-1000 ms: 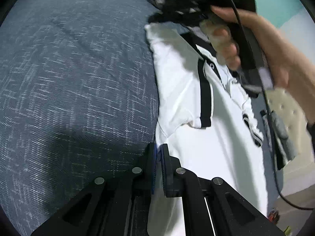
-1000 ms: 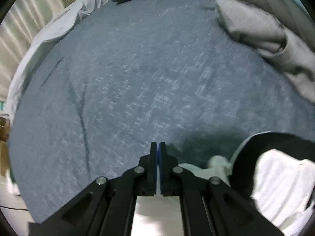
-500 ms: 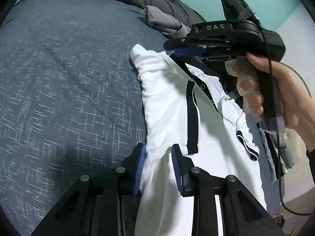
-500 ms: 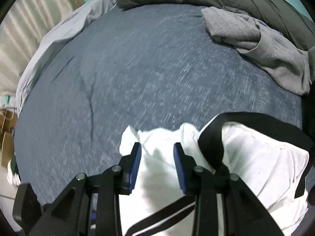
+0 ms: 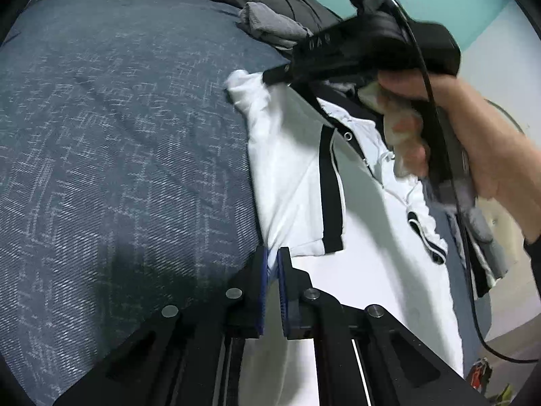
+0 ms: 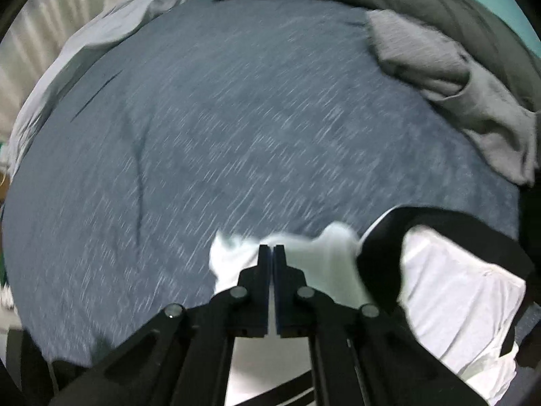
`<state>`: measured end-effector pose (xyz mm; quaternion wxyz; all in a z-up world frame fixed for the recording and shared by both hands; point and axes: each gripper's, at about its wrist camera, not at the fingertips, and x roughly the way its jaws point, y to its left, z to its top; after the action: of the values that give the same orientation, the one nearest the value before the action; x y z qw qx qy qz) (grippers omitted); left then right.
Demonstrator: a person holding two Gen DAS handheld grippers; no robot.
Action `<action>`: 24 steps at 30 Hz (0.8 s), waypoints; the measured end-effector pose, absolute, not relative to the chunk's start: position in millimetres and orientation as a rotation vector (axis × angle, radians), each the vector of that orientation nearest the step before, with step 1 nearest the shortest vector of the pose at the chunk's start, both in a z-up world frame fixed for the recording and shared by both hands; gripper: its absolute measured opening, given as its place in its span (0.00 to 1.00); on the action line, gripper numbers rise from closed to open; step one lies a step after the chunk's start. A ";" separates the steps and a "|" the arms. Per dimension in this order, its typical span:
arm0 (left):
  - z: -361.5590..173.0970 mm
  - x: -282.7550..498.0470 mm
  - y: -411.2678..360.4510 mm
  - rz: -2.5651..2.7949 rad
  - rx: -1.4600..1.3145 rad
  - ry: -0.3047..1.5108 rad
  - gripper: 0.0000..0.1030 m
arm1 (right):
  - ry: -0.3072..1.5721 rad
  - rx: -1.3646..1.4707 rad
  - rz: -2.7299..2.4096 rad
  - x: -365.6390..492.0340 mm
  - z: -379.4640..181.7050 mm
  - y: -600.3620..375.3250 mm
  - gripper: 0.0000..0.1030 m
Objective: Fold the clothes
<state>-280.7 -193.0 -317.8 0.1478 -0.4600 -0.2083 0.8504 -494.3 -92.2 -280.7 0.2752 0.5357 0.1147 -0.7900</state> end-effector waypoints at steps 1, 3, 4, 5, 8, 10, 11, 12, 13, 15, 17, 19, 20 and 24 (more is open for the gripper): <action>-318.6 -280.8 -193.2 2.448 -1.327 -0.602 0.06 | 0.310 1.437 -2.138 -496.2 -279.0 -94.1 0.01; -317.6 -277.0 -198.9 2.449 -1.332 -0.612 0.06 | 0.322 1.437 -2.161 -498.1 -277.4 -97.8 0.01; -315.1 -271.6 -205.3 2.447 -1.332 -0.611 0.06 | 0.322 1.438 -2.168 -498.7 -277.0 -99.2 0.01; -315.2 -270.7 -205.6 2.446 -1.332 -0.613 0.06 | 0.322 1.438 -2.174 -499.3 -276.6 -100.6 0.01; -316.3 -268.3 -207.8 2.436 -1.338 -0.621 0.06 | 0.366 1.473 -2.105 -496.0 -281.5 -107.5 0.02; -317.3 -266.6 -210.5 2.432 -1.340 -0.634 0.06 | 0.380 1.520 -2.073 -496.1 -284.0 -109.2 0.02; -317.3 -265.5 -212.0 2.432 -1.340 -0.641 0.06 | 0.387 1.543 -2.058 -496.2 -285.1 -110.0 0.09; -317.1 -264.6 -212.4 2.432 -1.341 -0.641 0.06 | 0.378 1.526 -2.088 -497.9 -278.4 -108.3 0.17; -316.5 -263.1 -212.6 2.433 -1.341 -0.637 0.06 | 0.348 1.521 -2.098 -500.0 -273.0 -107.6 0.39; -316.0 -261.8 -211.7 2.435 -1.342 -0.633 0.06 | 0.332 1.509 -2.092 -500.9 -266.0 -112.1 0.45; -316.6 -262.1 -209.9 2.436 -1.344 -0.630 0.06 | 0.358 1.496 -2.061 -498.8 -262.8 -122.2 0.45; -317.2 -262.1 -208.5 2.436 -1.346 -0.625 0.06 | 0.443 1.504 -2.015 -494.1 -269.3 -135.0 0.45; -317.3 -261.5 -208.7 2.435 -1.348 -0.622 0.06 | 0.485 1.508 -1.991 -491.8 -272.6 -141.3 0.45; -320.3 -265.5 -202.1 2.431 -1.353 -0.611 0.06 | 0.608 1.518 -1.960 -489.6 -286.4 -158.2 0.26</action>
<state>-265.5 -202.1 -320.3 0.1461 -0.4698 -0.2123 0.8443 -489.6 -158.2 -286.4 0.2903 0.5691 0.2280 -0.7347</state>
